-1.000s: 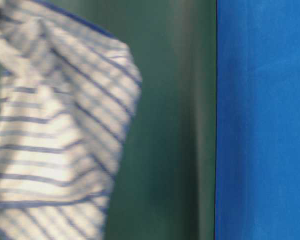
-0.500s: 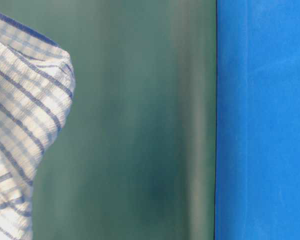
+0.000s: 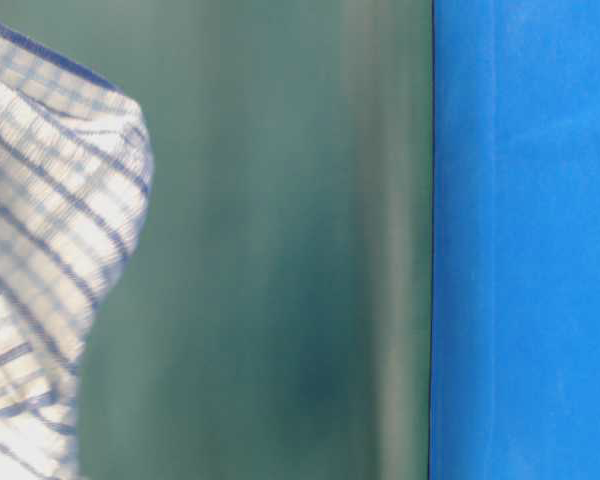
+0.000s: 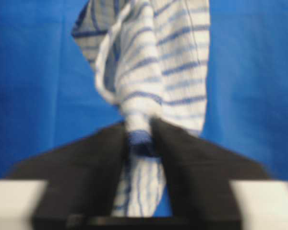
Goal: Lift the towel with both arms.
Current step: 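Open both grippers, dropping the towel onto the table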
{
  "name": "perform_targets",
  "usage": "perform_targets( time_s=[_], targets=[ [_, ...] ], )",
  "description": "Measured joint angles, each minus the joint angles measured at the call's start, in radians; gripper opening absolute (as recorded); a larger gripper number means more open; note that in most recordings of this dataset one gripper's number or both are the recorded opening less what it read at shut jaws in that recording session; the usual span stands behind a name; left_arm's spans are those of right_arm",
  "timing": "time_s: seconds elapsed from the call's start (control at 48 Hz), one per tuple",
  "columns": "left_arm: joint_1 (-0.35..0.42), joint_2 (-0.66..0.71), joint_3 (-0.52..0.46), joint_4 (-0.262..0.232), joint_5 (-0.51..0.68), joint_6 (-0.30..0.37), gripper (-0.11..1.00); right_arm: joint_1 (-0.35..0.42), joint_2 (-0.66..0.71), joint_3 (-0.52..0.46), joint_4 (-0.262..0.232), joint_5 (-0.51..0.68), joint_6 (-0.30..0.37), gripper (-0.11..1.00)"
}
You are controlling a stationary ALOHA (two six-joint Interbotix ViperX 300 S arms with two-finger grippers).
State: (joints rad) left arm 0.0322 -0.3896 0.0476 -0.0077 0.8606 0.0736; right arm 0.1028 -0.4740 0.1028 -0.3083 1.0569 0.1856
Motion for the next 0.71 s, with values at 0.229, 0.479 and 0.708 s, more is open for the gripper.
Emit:
perform_targets(
  time_s=[0.229,0.479,0.708],
  targets=[
    [0.000,-0.003,0.000,-0.003,-0.025,-0.017,0.91,0.000,0.000,0.000,-0.005,0.000,0.003,0.68],
    [0.000,-0.017,0.018,-0.006,-0.025,-0.026,0.88,0.000,0.000,0.000,-0.011,0.002,0.005,0.68],
    [0.000,-0.017,0.097,-0.006,-0.041,-0.028,0.88,0.003,0.015,0.043,-0.011,0.000,0.015,0.68]
  ],
)
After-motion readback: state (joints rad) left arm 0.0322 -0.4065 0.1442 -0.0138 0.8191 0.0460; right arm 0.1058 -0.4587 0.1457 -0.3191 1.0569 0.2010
